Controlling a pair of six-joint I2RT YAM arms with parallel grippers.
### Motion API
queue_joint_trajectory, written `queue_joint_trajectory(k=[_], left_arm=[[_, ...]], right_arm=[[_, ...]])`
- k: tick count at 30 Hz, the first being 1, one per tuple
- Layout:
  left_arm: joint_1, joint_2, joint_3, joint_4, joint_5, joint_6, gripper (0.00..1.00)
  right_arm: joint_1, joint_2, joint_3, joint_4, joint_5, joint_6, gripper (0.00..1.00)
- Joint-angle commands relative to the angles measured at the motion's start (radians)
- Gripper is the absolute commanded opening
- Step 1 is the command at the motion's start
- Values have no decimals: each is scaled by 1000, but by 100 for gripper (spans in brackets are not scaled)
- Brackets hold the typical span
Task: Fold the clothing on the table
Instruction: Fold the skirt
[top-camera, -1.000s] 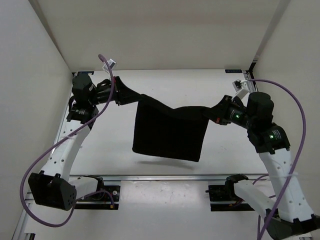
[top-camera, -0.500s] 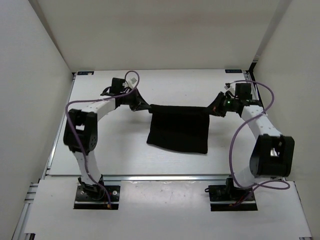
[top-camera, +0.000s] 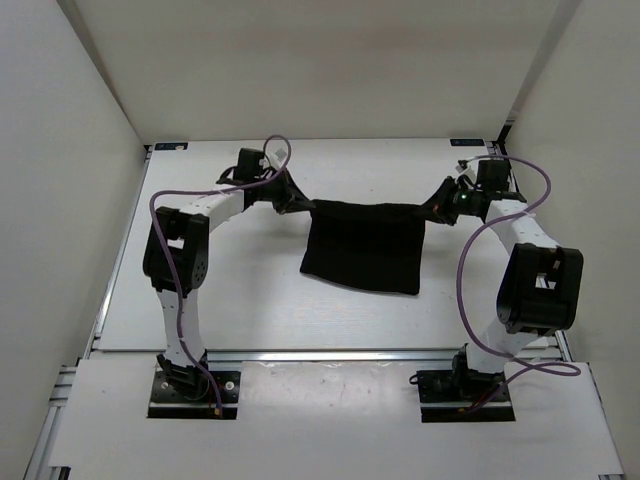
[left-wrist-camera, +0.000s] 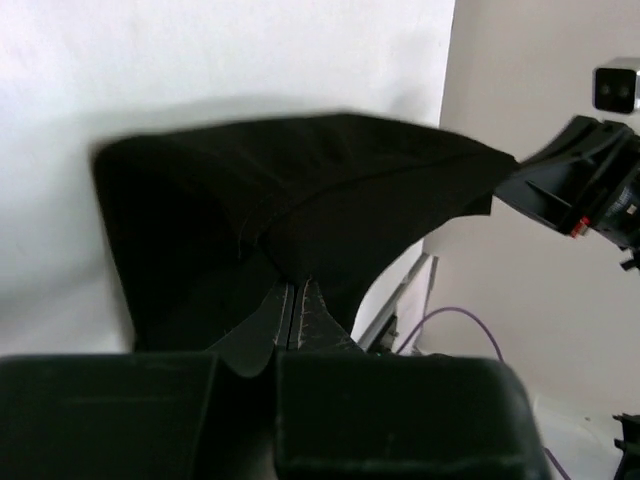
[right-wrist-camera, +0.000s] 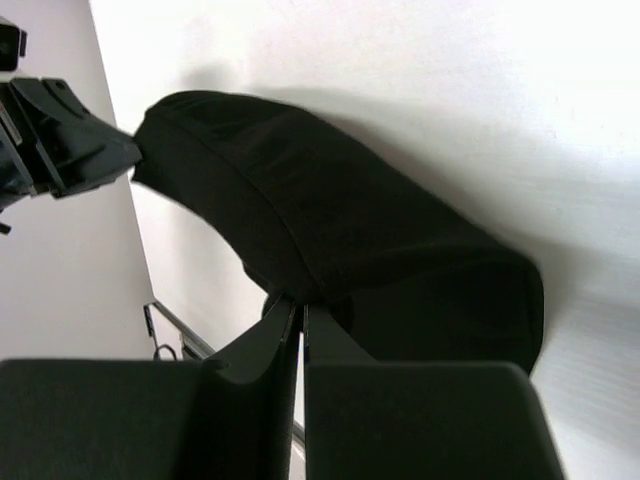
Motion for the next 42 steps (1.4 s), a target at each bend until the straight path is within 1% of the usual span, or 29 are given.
queue_joint_trajectory(k=[1,3,8,11,16,20,25,29,35,36,42], left_arm=[[-10,-144,-132,71,50,-57,0],[-12,-184,-197,90,45,-56,0],[-41,-273,-286,-5,18,7,0],[-44,-306,-339,-38,7,35,0],[-85,-316,-390,-160,-76,128,0],[-101,-303,-421,-183,-119,163,0],[-104,-288,-424,-191,-140,176,0],[-117,-267,-419,-194,-154,180,0],[-133,-241,-416,-164,-165,180,0],[-134,-236,-421,-159,-173,174,0],[-148,-198,-404,-156,-186,170,0]], right_arm=[[-6,-25,-56,-38,-8,-41,0],[-7,-63,-95,-51,-8,-46,0],[4,-146,-193,-130,21,-20,0],[8,-195,-243,-184,12,-12,0],[19,-202,-248,-319,42,-68,0],[36,-197,-271,-347,52,-84,0],[73,-159,-282,-393,77,-92,0],[73,-137,-319,-426,95,-110,0],[73,-119,-352,-436,103,-121,0],[97,-111,-351,-430,103,-127,0],[106,-73,-360,-448,129,-133,0]])
